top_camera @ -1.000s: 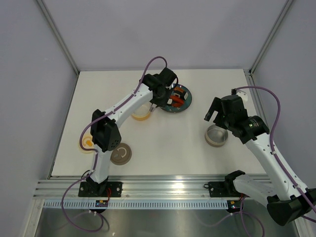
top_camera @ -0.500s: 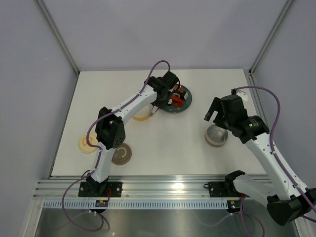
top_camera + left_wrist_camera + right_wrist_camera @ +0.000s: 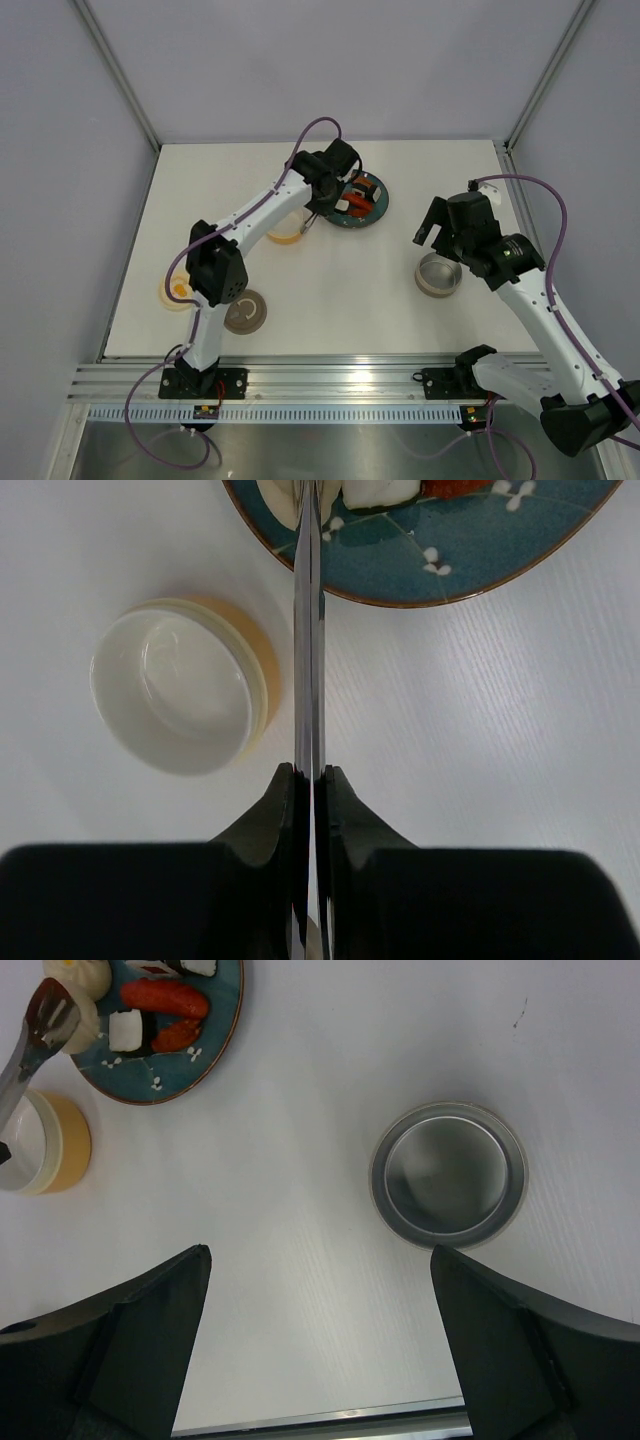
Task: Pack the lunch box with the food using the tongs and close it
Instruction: Pick up the fake food from the plate, then place the fake food in the packing box.
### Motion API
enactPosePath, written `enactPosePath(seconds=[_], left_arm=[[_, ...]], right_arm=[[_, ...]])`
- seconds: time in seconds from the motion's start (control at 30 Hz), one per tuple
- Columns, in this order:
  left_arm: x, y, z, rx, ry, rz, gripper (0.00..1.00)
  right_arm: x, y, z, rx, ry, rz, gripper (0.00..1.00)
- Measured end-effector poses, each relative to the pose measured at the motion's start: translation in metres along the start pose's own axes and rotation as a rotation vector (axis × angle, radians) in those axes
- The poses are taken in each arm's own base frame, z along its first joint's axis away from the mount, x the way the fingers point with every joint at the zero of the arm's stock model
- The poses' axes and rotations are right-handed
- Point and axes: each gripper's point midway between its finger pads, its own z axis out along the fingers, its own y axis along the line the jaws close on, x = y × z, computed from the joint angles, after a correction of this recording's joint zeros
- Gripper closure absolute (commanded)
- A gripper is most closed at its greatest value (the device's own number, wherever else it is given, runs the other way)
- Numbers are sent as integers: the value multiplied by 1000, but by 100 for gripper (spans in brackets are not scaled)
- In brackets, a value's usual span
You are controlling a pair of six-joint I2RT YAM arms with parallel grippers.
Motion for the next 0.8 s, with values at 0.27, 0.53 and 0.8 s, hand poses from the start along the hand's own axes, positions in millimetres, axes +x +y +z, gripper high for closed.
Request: enactPosePath(seconds=[0.27, 0.53, 0.8], left_arm=[[-12, 13, -58, 28, -112, -46, 100], [17, 41, -83, -68, -97, -81, 100], [62, 51, -63, -129, 28, -83, 100]], right_arm=[[3, 3, 4, -4, 19, -4, 1], [4, 6, 7, -12, 27, -5, 1], [3, 9, 8, -25, 28, -5, 0]])
